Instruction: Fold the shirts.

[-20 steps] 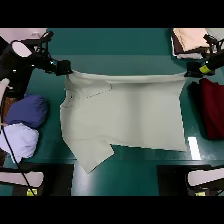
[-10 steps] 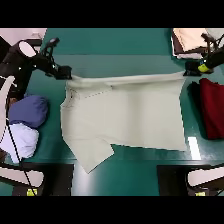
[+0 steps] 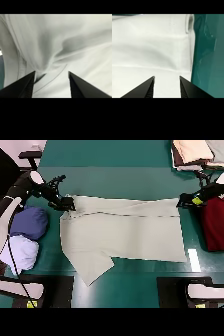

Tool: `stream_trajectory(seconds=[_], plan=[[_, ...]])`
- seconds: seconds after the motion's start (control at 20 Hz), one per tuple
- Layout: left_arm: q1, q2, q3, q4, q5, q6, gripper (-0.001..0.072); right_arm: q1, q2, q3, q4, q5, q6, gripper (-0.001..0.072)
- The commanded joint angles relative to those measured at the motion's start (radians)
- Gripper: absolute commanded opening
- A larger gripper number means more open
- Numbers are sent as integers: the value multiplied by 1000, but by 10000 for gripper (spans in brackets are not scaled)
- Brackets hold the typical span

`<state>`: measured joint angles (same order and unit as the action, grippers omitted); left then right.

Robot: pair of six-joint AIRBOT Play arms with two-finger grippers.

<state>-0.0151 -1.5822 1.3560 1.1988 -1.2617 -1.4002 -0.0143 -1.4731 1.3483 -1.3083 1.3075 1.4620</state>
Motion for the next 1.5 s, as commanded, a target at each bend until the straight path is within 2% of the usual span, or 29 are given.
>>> stream_trajectory(seconds=[0.0, 0.2, 0.5, 0.6, 0.8, 1.05, 1.25, 1.35, 1.4, 1.45], plan=[[0, 86, -13, 40, -27, -14, 502, -8, 92, -31, 34, 40, 3, 373], [0, 320, -203, 113, -57, -44, 502, -7, 233, -31, 34, 97, 3, 373], [0, 663, -690, 99, -85, -190, 502, -6, 320, -31, 34, 101, 3, 374], [0, 731, -793, 89, -78, -209, 502, -6, 321, -31, 34, 103, 3, 373], [0, 752, -908, -21, -15, -222, 502, -6, 320, -31, 34, 105, 3, 373], [0, 752, -1012, -187, 146, -161, 502, -6, 321, -31, 34, 111, 3, 373], [0, 752, -1036, -218, 153, -163, 496, -6, 321, -31, 34, 110, 3, 373], [0, 752, -1034, -255, 156, -122, 83, -6, 321, -31, 34, 112, 3, 373], [0, 752, -1028, -269, 154, -102, 29, -6, 321, -31, 34, 115, 3, 373], [0, 752, -1010, -268, 137, -102, 28, -6, 321, -31, 33, 125, 3, 373]])
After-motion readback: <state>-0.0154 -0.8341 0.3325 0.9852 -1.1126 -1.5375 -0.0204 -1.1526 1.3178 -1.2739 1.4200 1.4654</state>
